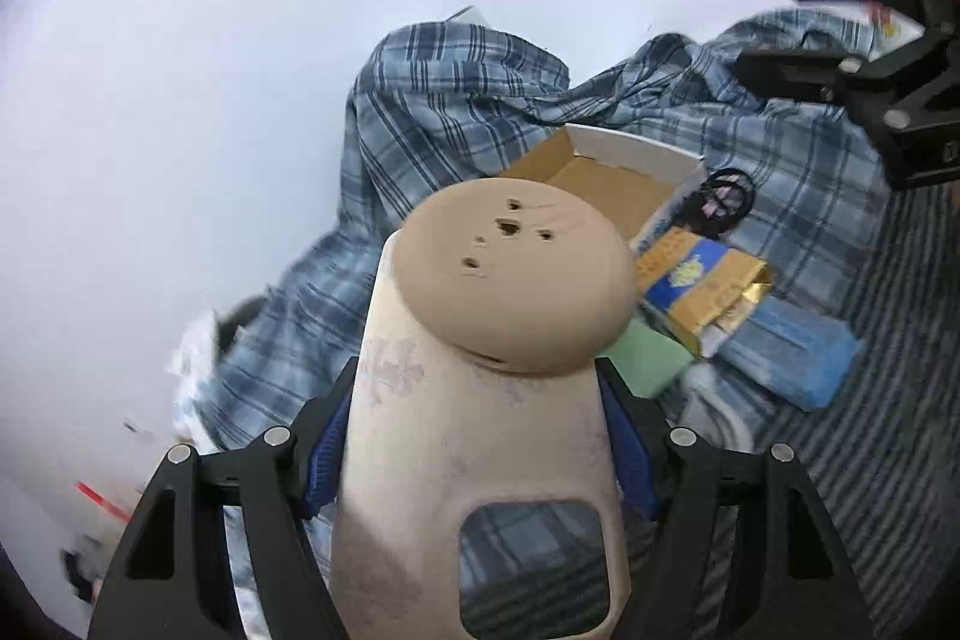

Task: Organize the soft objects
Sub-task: 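Carry the phone case up with the left gripper while the right gripper grasps the beige disc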

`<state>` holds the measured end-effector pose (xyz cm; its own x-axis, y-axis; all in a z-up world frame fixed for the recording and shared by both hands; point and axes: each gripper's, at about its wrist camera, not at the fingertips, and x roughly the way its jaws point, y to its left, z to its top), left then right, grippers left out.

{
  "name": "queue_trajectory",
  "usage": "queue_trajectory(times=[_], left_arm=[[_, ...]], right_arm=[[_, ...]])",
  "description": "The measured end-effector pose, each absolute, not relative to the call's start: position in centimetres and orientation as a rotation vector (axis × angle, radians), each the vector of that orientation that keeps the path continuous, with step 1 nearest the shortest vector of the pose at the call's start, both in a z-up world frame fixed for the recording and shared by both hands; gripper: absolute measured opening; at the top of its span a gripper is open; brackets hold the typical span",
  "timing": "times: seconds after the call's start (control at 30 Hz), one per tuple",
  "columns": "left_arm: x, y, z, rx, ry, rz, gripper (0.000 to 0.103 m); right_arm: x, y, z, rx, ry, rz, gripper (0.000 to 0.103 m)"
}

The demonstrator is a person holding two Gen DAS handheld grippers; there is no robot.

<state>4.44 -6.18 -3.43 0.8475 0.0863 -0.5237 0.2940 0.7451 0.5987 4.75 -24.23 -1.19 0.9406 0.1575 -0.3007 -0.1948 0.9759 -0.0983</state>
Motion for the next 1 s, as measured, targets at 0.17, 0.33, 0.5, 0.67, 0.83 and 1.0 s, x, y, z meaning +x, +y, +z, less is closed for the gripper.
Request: queue_trajectory(times=[0.17,0.33,0.5,0.67,0.83,1.0], left_arm=[[4.9,-6.7,-3.4,0.76,0.516,-0.092,0.074],[4.6,-6.9,-2.5,0.754,0.477,-0.074,0.074],[4.4,-5.9,-1.1,0.629,0.459,-0.094,0.074],[2.5,-3.4,0.9,0.358,0.353,-0.194,0.074],[0.7,-1.5,0.8,0.195,0.238,-0.212,0.074],[-0.5,0.1,-0.2,0.119,0.144,-0.188,0.074]], right_arm=[[4.8,-24.4,-1.1,-0.124,0.296,0.185,0.103],[4.8,-24.5,-1.0,-0.119,0.298,0.186,0.103],[4.7,-24.6,-0.9,-0.117,0.294,0.186,0.103],[4.9,-24.7,-1.0,-0.114,0.299,0.183,0.103],[5.2,-24.7,-1.2,-0.111,0.312,0.185,0.103],[5.4,-24.7,-1.4,-0.111,0.324,0.194,0.103]])
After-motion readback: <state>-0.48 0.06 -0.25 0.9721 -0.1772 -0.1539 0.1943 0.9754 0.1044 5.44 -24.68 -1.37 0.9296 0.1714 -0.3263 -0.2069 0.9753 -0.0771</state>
